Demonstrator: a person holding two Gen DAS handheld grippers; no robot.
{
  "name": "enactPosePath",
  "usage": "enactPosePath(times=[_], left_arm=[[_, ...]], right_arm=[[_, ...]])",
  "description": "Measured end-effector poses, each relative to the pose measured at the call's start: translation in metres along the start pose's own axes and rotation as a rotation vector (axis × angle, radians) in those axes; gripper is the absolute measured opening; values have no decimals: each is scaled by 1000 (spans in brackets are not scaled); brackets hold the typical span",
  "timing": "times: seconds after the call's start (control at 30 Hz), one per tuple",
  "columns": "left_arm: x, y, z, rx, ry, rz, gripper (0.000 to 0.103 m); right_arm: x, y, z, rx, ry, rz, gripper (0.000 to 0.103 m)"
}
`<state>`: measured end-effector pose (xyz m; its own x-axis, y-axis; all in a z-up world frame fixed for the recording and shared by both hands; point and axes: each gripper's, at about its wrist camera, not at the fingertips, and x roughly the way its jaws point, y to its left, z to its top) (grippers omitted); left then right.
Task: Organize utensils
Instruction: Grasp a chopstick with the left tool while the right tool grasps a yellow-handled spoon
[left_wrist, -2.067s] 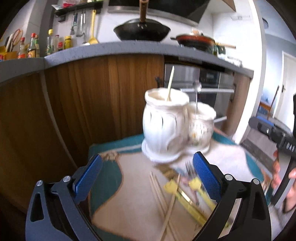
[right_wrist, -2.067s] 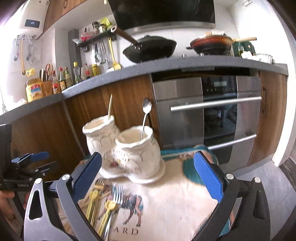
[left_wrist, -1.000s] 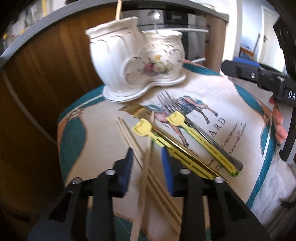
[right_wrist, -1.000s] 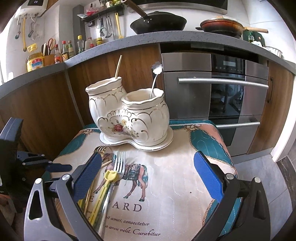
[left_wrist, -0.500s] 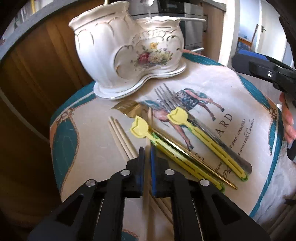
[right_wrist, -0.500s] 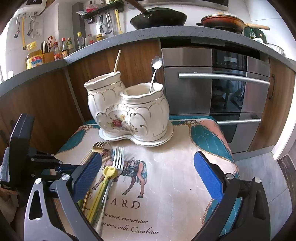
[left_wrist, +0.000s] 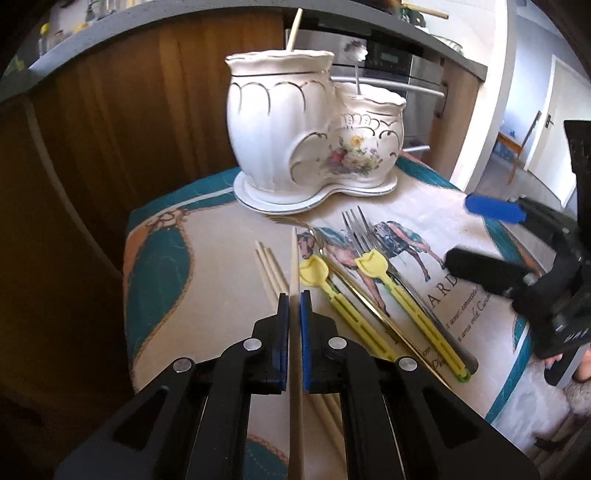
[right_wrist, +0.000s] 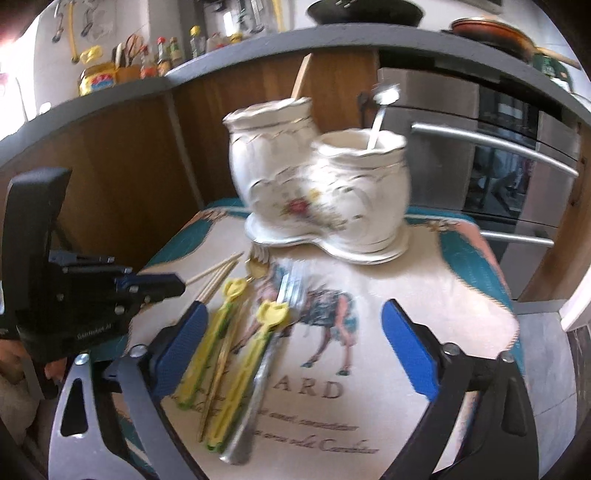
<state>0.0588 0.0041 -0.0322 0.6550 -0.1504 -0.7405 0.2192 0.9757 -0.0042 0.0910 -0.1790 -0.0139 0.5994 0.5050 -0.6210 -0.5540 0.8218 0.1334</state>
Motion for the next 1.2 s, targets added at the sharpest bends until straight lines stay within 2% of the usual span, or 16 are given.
enactPosePath(times=[0.03, 0.13, 0.27, 0.37, 0.53, 0.8, 0.9, 0.97, 1.0, 1.2], left_arm=[[-2, 2, -1, -6, -3, 0, 7], [-2, 4, -6, -27, -6, 0, 7], [2, 14, -13, -59, 1, 14, 7], [2, 24, -17, -79, 11, 24, 7], [5, 31, -22, -95, 33, 19, 7], [8, 31, -24, -70, 79, 13, 7], [9, 30, -23, -45, 122, 8, 9], [11, 30, -24, -45, 148, -9, 20], [12, 29, -24, -42, 160, -14, 21], [19, 23, -16, 17, 212, 10, 21]], right_arm=[[3, 4, 0, -7, 13, 7, 85], [14, 23, 2, -34, 70, 45, 66], [30, 44, 1, -76, 148, 62, 33], [43, 55, 0, -92, 207, 64, 22], [57, 65, 3, -93, 266, 63, 20], [80, 74, 4, -131, 347, -12, 19], [85, 75, 7, -136, 350, -21, 18], [85, 73, 8, -137, 345, -13, 11], [85, 73, 8, -139, 341, -9, 11], [63, 62, 9, -106, 261, 38, 10]])
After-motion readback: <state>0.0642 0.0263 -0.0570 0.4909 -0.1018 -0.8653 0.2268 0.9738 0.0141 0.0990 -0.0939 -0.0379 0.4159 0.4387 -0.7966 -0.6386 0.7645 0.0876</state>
